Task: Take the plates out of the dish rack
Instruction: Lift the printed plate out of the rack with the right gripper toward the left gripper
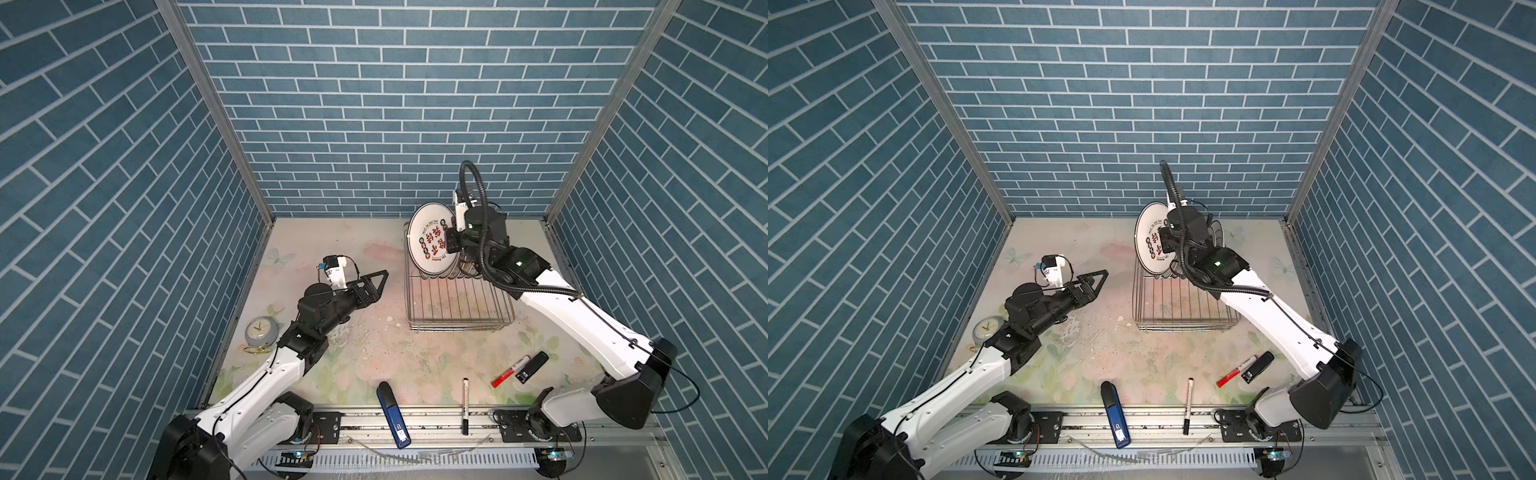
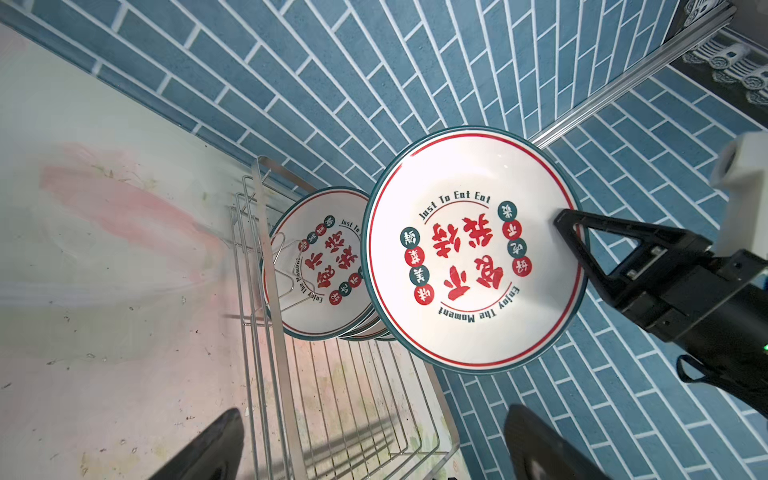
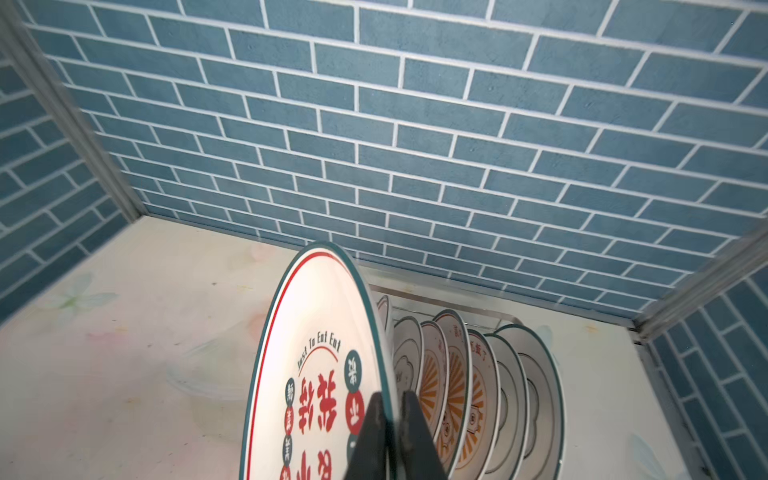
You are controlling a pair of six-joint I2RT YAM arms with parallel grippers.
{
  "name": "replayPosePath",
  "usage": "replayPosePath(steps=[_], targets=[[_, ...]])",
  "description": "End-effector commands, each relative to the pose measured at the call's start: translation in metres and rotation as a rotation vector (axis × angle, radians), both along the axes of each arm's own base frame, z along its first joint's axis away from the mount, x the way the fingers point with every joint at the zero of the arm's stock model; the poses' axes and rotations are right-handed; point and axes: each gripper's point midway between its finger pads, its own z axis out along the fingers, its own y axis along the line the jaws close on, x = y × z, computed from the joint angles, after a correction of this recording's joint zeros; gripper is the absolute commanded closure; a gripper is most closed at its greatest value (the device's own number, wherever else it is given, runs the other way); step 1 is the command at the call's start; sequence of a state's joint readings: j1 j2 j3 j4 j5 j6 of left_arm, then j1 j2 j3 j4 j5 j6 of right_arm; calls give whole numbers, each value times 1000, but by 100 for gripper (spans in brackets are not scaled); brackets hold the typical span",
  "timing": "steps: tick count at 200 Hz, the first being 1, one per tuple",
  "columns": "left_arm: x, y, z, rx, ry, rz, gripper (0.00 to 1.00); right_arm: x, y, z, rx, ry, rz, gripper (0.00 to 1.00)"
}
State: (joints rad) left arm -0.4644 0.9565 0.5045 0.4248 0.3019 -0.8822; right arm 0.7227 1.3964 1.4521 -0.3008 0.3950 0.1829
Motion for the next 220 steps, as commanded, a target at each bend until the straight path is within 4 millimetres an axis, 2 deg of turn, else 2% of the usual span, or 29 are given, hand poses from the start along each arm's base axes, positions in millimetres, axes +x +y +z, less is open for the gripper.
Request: replayPosePath(steps=[1, 14, 48, 78, 122, 150, 188, 220], targets=[[-3, -6, 7, -2, -29, -35, 0, -8, 6, 22, 258, -2, 118, 100], [-4, -11, 8, -6, -29, -55, 0, -10, 2, 18, 310, 27, 151, 100], [-9, -27, 13, 22, -38, -116, 0, -18, 9, 13, 435, 80, 256, 100], [-10, -23, 10, 36, -30, -81, 1, -29, 24, 2, 494, 130, 347, 100], [-5, -12, -7, 41, 37, -5, 14, -33, 29, -6, 548, 133, 374, 100], [-9, -9, 5, -6, -4, 0, 21, -35, 39, -6, 592, 156, 424, 100], [-12, -6, 7, -46, 18, 6, 31, -41, 41, -8, 605, 149, 436, 100], [-12, -6, 8, -59, 28, 7, 45, -46, 51, -14, 600, 175, 465, 100]])
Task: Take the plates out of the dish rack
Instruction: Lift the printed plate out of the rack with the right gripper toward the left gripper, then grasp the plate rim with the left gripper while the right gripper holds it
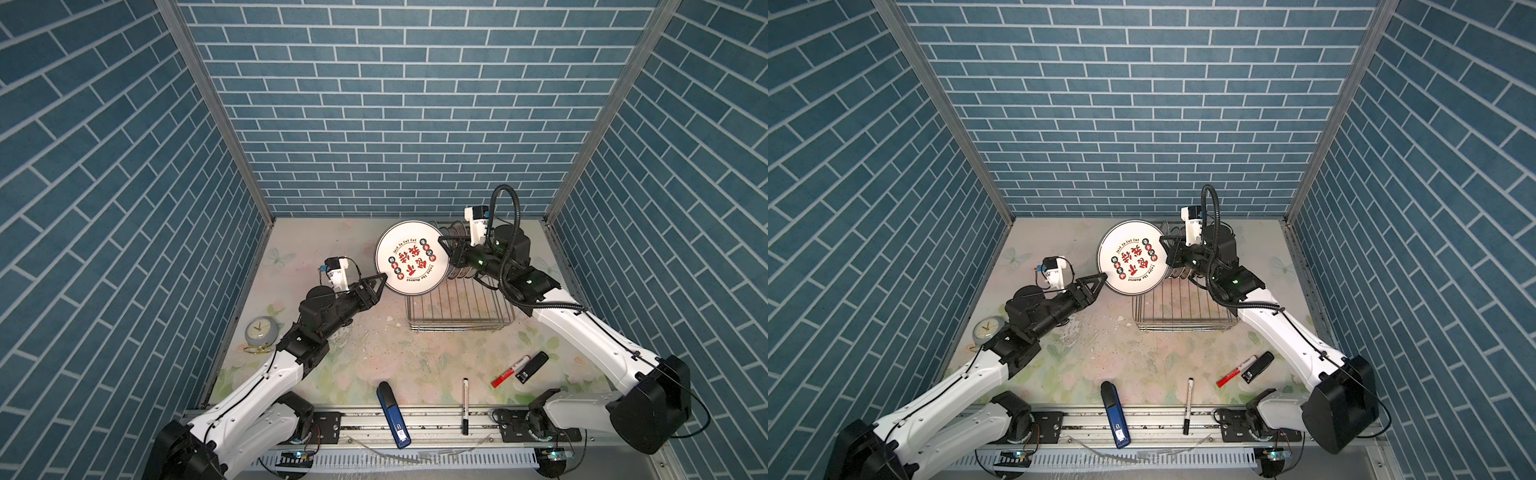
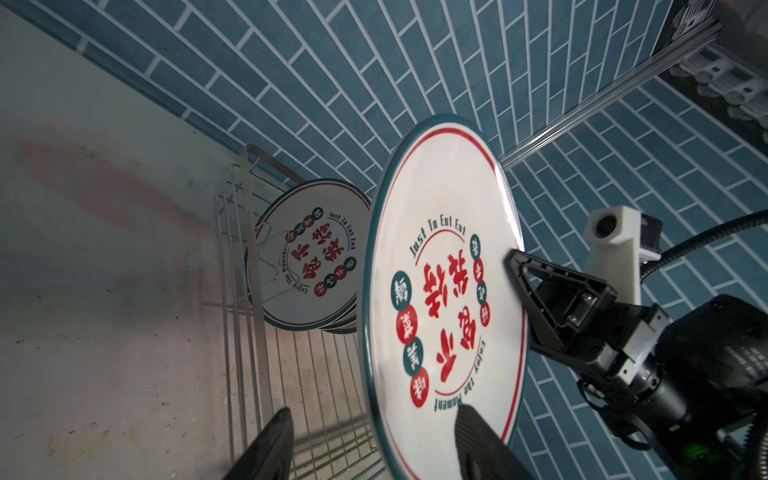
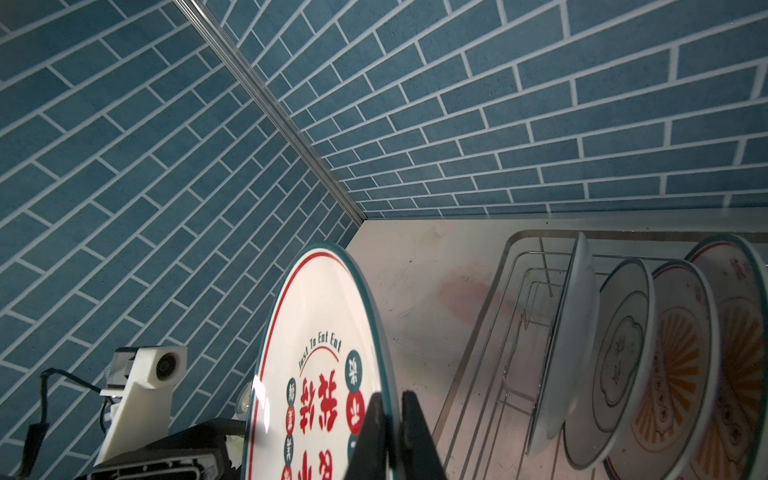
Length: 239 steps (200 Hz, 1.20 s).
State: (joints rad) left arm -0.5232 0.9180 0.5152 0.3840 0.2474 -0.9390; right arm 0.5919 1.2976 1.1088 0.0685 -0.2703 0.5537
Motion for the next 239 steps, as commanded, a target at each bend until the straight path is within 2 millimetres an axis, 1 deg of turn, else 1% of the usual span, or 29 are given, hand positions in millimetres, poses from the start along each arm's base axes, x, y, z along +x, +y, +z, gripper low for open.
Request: replayPosePath(steps=[1, 10, 21, 39, 52, 67, 98, 107, 117, 127, 148, 175, 182, 190, 193, 212, 216, 227, 239], targets=[[-1, 1, 0, -19, 1, 6, 46, -11, 9, 26, 99, -37, 43, 100], [-1, 1, -1, -20, 4, 7, 50, -11, 11, 24, 96, -36, 45, 100], [-1, 1, -1, -21, 6, 8, 53, -13, 14, 24, 91, -42, 54, 100], [0, 1, -3, -24, 16, 7, 61, -15, 17, 24, 74, -66, 57, 100], [0, 0, -5, -19, 22, 5, 69, -17, 19, 25, 55, -87, 52, 100], [0, -1, -6, -16, 28, 3, 71, -17, 20, 23, 41, -97, 41, 100], [1, -2, -7, -19, 35, -3, 85, -15, 22, 20, 28, -98, 36, 100], [0, -3, -7, -17, 36, -7, 88, -14, 22, 19, 23, -96, 33, 100], [0, -3, -8, -13, 42, -6, 89, -12, 23, 17, 16, -99, 31, 100], [-1, -3, -7, -18, 45, -9, 93, -8, 23, 15, 2, -103, 19, 100], [-2, -4, -3, -21, 41, -19, 96, 1, 26, 7, -22, -92, 8, 100], [-2, -3, -7, -6, 56, -13, 97, 6, 34, 0, -28, -83, 22, 100], [-1, -4, -9, 2, 62, -17, 92, 8, 34, -1, -28, -84, 20, 100], [-1, -5, -10, 7, 70, -25, 80, 8, 34, -1, -29, -87, 19, 100], [-1, -6, -10, 6, 73, -28, 77, 8, 34, -1, -30, -88, 16, 100], [1, -9, -18, 18, 110, -36, 74, 9, 30, 2, -37, -106, -5, 100], [1, -9, -19, 19, 117, -36, 75, 9, 29, 3, -38, -108, -6, 100], [1, -10, -20, 10, 111, -40, 84, 9, 27, 2, -44, -111, -13, 100], [1, -11, -19, 0, 111, -43, 87, 9, 27, 2, -48, -109, -12, 100]])
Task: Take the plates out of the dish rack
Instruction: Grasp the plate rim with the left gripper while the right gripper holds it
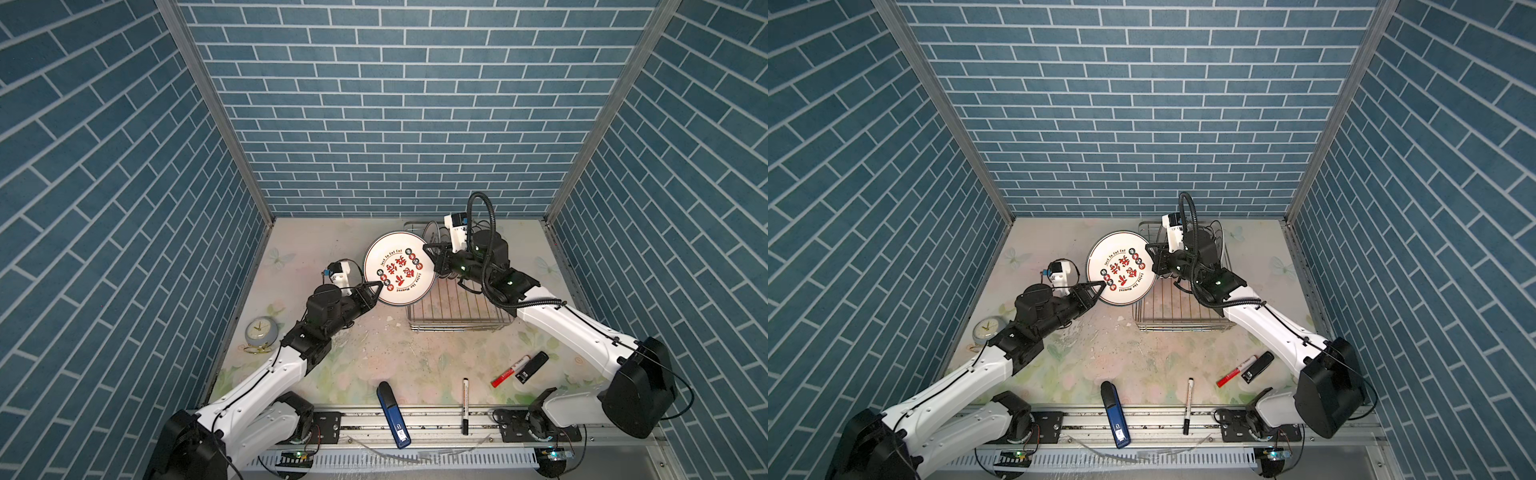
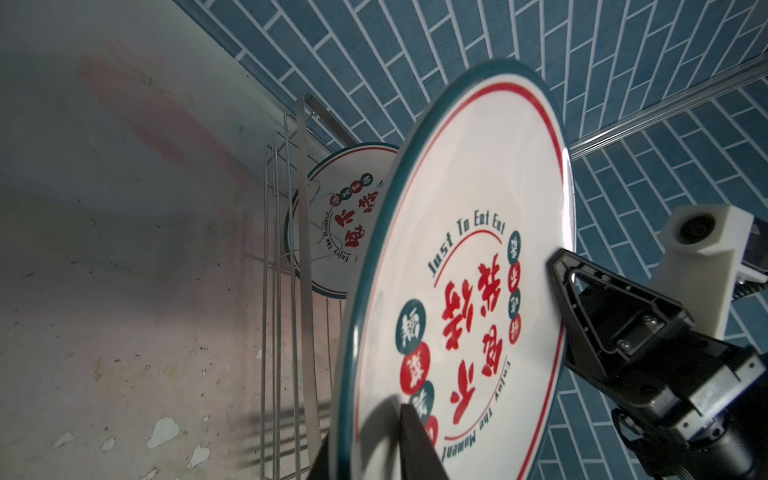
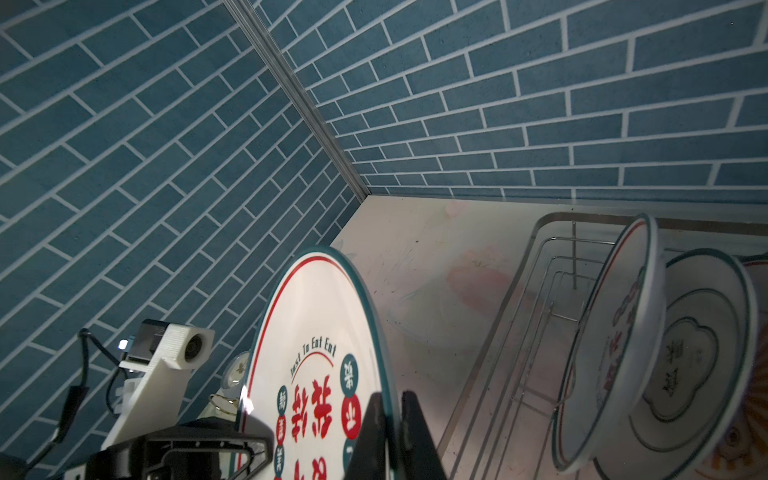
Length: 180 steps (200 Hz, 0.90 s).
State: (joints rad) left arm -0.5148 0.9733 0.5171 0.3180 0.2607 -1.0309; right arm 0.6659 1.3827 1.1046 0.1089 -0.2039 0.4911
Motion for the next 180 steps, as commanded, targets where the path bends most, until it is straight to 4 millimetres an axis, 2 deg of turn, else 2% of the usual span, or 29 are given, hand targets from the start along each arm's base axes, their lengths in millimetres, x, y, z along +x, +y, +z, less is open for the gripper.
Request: replayPosePath(steps=[1, 12, 56, 98, 116, 137, 152, 166, 180], targets=[[-3, -9, 13, 6, -53, -53, 88, 6, -2, 31, 33, -93, -32, 100], [-4, -10, 15, 1, -60, -56, 94, 7, -1, 29, 31, -92, -32, 100], [-3, -10, 11, 18, -39, -56, 100, 10, -1, 27, 18, -98, -39, 100], [-1, -10, 6, 24, -29, -52, 100, 6, 1, 27, 23, -95, -18, 100], [0, -12, 6, 22, -27, -57, 100, 4, 2, 28, 31, -95, -3, 96], [0, -13, 5, 6, -25, -61, 100, 3, 3, 28, 34, -93, 2, 87], [1, -13, 6, -12, -23, -57, 100, 3, 2, 28, 34, -93, -2, 74], [1, -14, 7, -14, -25, -58, 100, 7, 0, 30, 36, -93, -29, 57], [1, -14, 9, -23, -33, -55, 100, 9, 0, 32, 43, -87, -35, 45]])
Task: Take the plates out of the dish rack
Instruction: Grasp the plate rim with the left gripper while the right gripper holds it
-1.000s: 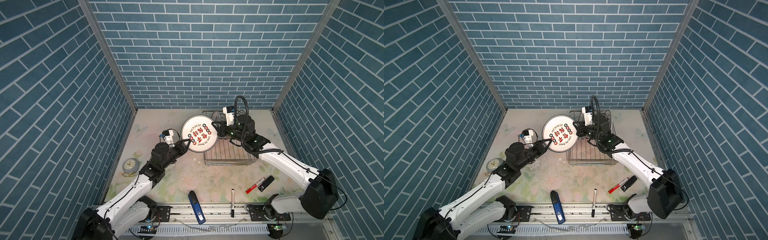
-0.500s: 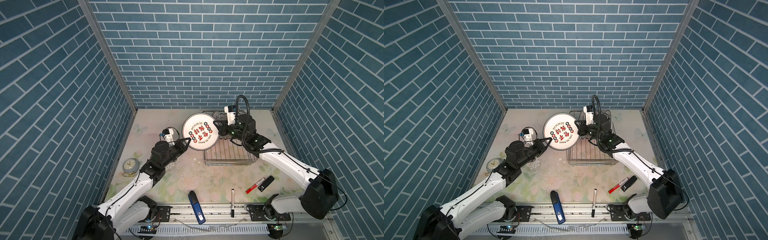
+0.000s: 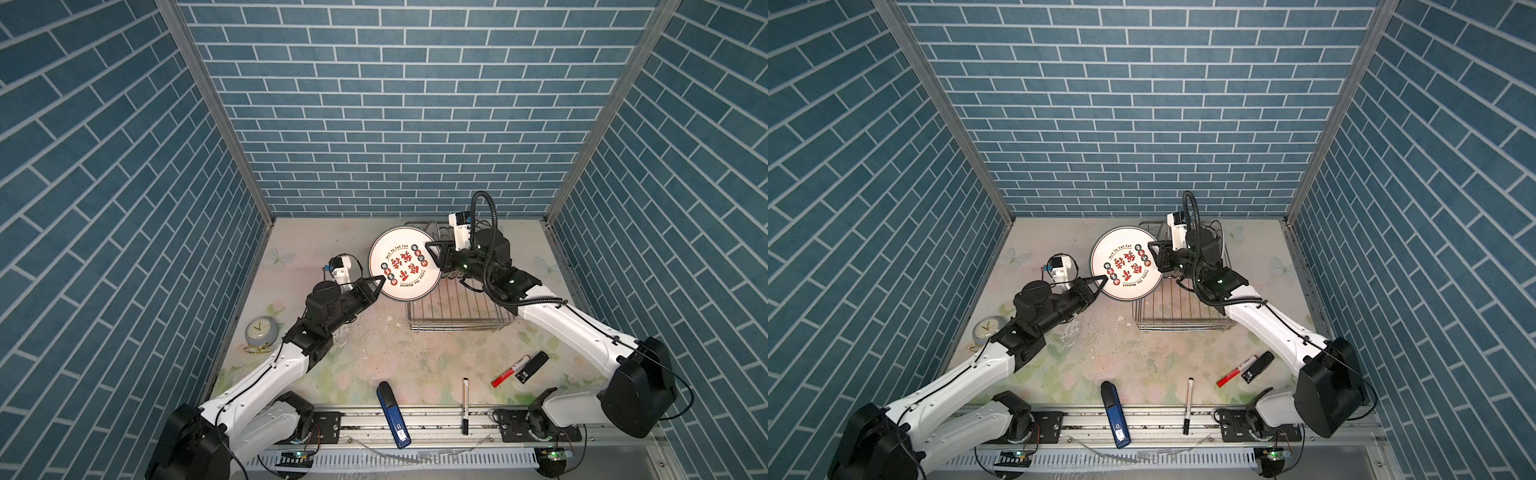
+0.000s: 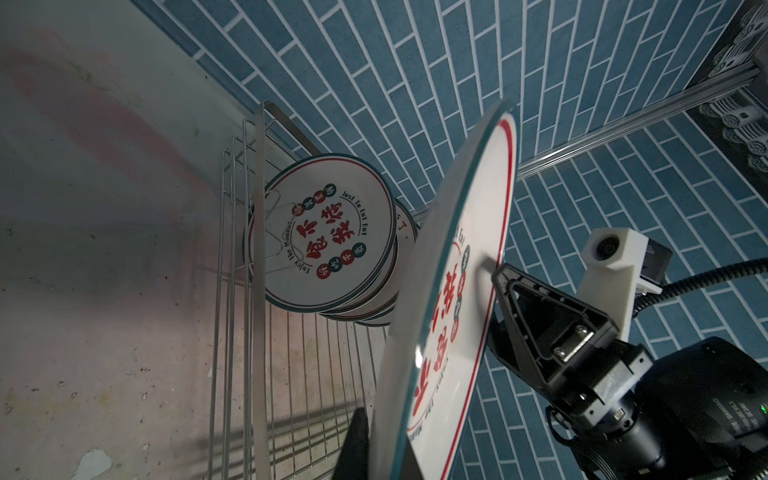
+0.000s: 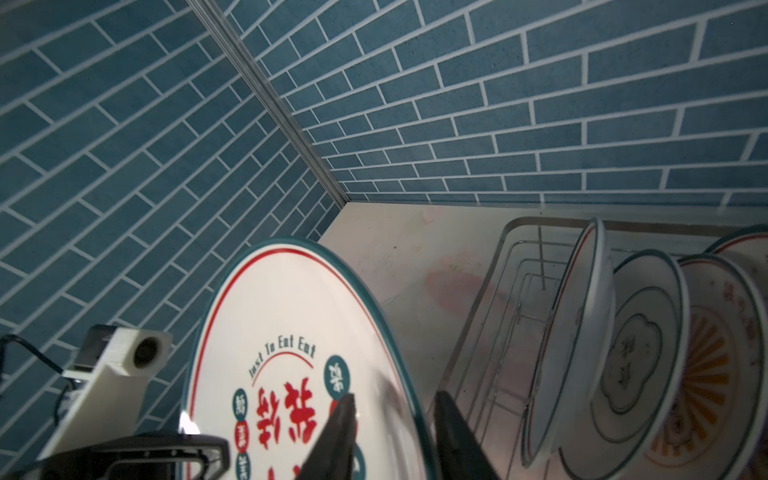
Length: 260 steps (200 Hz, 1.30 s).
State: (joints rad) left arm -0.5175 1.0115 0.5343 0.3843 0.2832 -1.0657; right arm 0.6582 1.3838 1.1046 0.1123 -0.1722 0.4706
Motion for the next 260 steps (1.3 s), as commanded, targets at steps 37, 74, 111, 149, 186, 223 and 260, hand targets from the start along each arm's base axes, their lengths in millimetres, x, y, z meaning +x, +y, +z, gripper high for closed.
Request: replayPosePath(steps=[37, 74, 111, 149, 186, 223, 260], targets=[[-4, -2, 1, 31, -40, -23, 100, 3, -1, 35, 38, -73, -31, 12], [-4, 3, 1, 55, -59, 1, 100, -1, -15, 38, -45, -96, -67, 1], [1, 17, -1, 123, -62, 72, 100, -14, -22, 50, -58, -157, -45, 1], [8, 49, 13, 269, -100, 226, 100, -22, -30, 57, -69, -184, -41, 1], [14, 59, 29, 294, -192, 288, 100, -33, -21, 64, -55, -202, 41, 1], [19, 61, 50, 323, -275, 314, 100, -30, -9, 63, -80, -213, 58, 1], [20, 61, 63, 351, -367, 317, 100, -27, 5, 60, -64, -256, 63, 1]])
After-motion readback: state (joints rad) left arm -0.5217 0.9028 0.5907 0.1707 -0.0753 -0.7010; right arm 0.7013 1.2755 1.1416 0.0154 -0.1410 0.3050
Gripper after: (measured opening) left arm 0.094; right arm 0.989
